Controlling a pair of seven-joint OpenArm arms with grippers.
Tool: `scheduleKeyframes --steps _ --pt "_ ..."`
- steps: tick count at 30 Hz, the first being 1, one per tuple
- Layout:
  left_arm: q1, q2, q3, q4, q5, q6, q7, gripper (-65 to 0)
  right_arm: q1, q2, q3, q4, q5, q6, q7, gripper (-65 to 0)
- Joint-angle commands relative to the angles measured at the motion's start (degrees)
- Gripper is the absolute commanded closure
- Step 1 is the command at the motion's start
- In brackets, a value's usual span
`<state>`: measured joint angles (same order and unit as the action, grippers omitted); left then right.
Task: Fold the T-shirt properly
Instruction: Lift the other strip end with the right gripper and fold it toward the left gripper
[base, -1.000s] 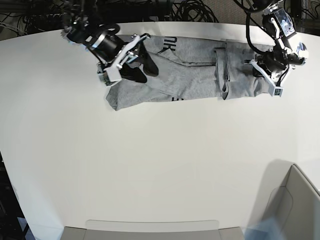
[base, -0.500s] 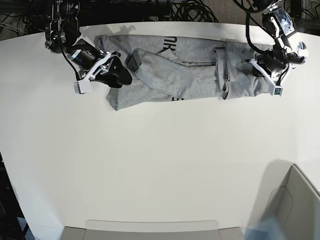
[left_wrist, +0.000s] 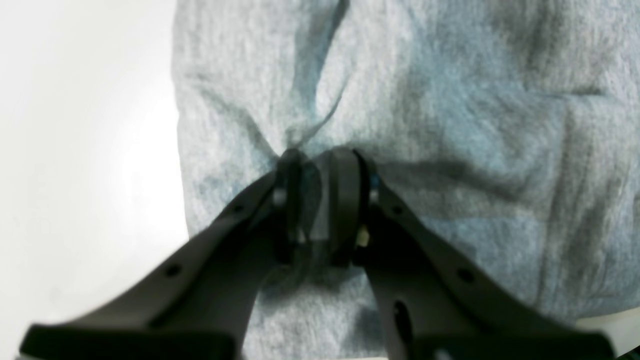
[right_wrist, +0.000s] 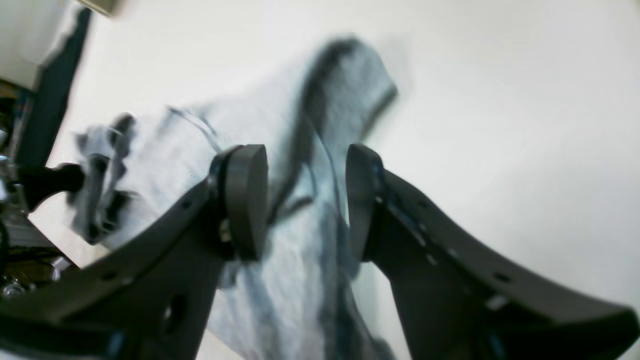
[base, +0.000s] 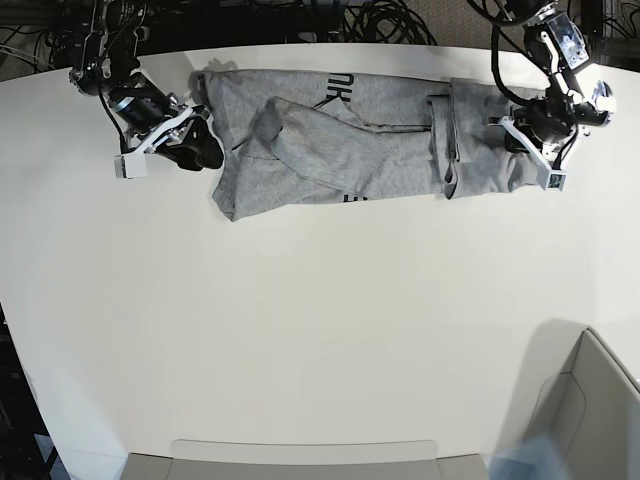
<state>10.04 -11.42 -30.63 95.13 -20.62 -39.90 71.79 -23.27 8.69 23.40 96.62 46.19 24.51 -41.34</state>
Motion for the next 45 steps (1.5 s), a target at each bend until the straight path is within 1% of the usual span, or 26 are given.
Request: scheduleKeyframes --steps 1,4,7,12,15,16,23,30,34,35,36,37,38,39,40,41,42,44,45 --pt "0.37 -0.14 0.17 0.30 0.36 -0.10 1.66 -10.3 0.28 0.23 0.12 0.57 0.35 0.76 1.47 -25.9" --pt "0.37 -0.14 0.17 0.30 0.36 -0.10 1.66 -10.3 0.98 -0.56 0.03 -1.63 -1.93 1.20 1.21 -25.9" --pt "0.37 -0.14 0.17 0.30 0.36 -0.10 1.66 -10.3 1.68 -0.73 -0.32 -4.27 -2.02 1.29 1.12 -25.9" --pt "0.46 -0.14 0.17 0.30 0.45 -0.10 1.66 -10.3 2.04 -0.20 -5.42 -5.85 -2.02 1.55 1.12 -25.9" --pt "1.17 -0.14 0.17 0.30 0.45 -0.10 1.66 -10.3 2.04 -0.64 -6.30 -5.76 -1.93 5.16 1.12 -25.9" --pt "1.25 -0.14 0.17 0.30 0.45 -0.10 1.66 -10.3 2.04 -0.73 -6.56 -5.85 -1.93 5.86 1.12 -25.9" --pt "1.34 -0.05 0.17 0.30 0.45 -0.10 1.66 -10.3 3.88 -1.61 -6.74 -6.29 -2.28 5.95 1.12 -25.9" --pt "2.40 -0.05 0.17 0.38 0.45 -0.10 1.66 -10.3 8.89 -1.96 -10.61 -12.88 -2.37 5.95 1.12 -25.9" --pt "2.48 -0.05 0.17 0.47 0.45 -0.10 1.75 -10.3 9.42 -1.96 -13.07 -14.29 -2.46 5.95 1.56 -25.7" --pt "2.48 -0.05 0.17 0.65 0.45 -0.10 1.75 -10.3 9.68 -1.96 -13.60 -14.29 -2.46 5.95 1.56 -24.5" --pt "2.48 -0.05 0.17 0.65 0.45 -0.10 1.84 -10.3 9.77 -1.96 -13.68 -14.29 -2.46 5.95 1.56 -21.7" --pt "2.48 -0.05 0.17 0.65 0.36 -0.10 2.19 -10.3 9.86 -1.96 -13.60 -14.29 -2.46 5.86 1.56 -18.2" --pt "2.40 -0.05 0.17 0.74 0.27 -0.10 3.16 -10.3 10.48 -1.96 -13.16 -14.29 -2.46 5.77 1.56 -12.7" --pt "2.22 -0.14 0.17 0.82 0.09 -0.10 4.47 -10.3 10.74 -1.79 -12.98 -14.38 -2.55 5.25 1.56 -6.8" --pt "2.04 -0.14 0.08 1.53 0.09 -0.10 5.71 -10.3 11.18 -1.44 -12.98 -14.46 -2.81 3.40 1.56 -1.4" --pt "1.96 -0.14 0.00 2.58 0.09 -0.10 6.85 -10.3 11.71 -1.35 -12.98 -14.38 -3.86 0.15 1.56 0.0" --pt "1.87 -0.14 0.00 3.99 0.01 -0.10 7.64 -10.3 12.15 -1.08 -12.98 -14.29 -5.01 -3.02 1.56 0.0" --pt "1.78 -0.05 0.00 6.71 0.01 -0.10 8.21 -10.3 13.55 0.23 -13.16 -14.38 -7.56 -7.77 1.30 0.0" --pt "1.61 0.04 -0.09 8.47 0.01 -0.10 8.21 -10.3 14.26 0.41 -13.07 -14.38 -8.70 -9.44 1.47 0.0"
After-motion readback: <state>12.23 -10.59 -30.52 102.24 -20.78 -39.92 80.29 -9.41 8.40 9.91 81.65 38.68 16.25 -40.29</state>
